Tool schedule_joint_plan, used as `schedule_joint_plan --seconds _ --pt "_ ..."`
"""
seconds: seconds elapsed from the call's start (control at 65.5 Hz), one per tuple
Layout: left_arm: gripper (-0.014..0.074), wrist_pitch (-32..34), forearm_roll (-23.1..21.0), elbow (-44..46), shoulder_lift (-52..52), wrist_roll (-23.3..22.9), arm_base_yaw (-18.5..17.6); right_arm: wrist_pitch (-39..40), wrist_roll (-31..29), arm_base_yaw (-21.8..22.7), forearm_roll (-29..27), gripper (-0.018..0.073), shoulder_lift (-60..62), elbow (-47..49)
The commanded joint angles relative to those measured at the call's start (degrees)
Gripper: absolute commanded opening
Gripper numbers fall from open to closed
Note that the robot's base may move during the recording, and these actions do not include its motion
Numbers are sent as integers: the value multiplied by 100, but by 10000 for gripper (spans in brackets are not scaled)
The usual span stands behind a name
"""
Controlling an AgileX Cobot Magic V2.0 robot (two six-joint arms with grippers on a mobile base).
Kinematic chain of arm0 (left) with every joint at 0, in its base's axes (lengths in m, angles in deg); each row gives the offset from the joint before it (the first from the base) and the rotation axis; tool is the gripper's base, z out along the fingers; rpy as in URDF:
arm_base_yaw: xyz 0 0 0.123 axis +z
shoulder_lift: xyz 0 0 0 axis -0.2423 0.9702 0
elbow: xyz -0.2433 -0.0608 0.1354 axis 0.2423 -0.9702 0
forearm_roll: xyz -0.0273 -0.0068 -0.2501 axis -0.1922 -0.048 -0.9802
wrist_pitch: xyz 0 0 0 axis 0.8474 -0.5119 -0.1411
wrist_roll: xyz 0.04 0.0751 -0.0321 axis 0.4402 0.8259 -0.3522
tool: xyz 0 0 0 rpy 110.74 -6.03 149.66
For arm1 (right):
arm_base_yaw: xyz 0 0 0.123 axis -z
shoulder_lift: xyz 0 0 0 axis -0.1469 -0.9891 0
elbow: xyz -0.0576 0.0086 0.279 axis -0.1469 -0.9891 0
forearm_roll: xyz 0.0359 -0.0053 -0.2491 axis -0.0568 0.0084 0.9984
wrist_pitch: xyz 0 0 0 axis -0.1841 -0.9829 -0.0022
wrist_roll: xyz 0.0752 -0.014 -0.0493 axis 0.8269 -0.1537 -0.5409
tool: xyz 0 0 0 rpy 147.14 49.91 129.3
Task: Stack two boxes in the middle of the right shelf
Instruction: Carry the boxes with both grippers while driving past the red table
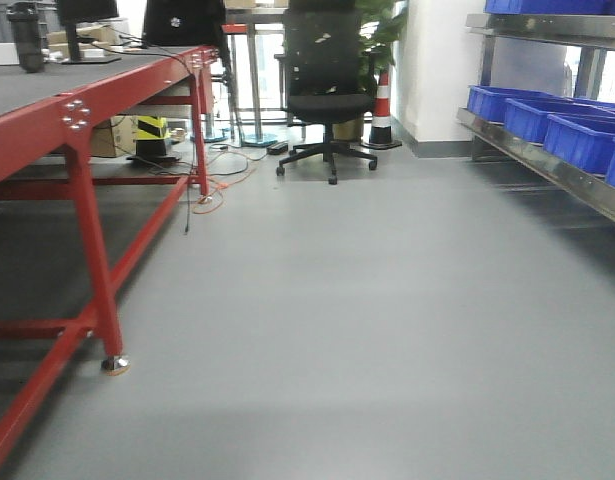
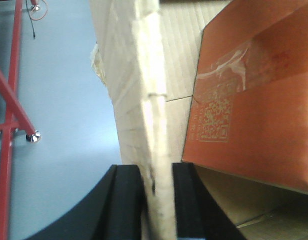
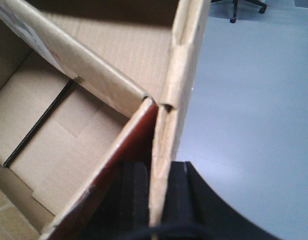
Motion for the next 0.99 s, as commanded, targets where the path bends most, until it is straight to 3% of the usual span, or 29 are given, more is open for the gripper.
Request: schedule_joint_plan --seconds 0.0,0.977 --pt "-111 263 -83 103 -83 26 -37 354 -74 49 68 -151 59 74" --pt "-111 274 -83 103 -83 26 -37 354 -74 49 68 -151 59 74"
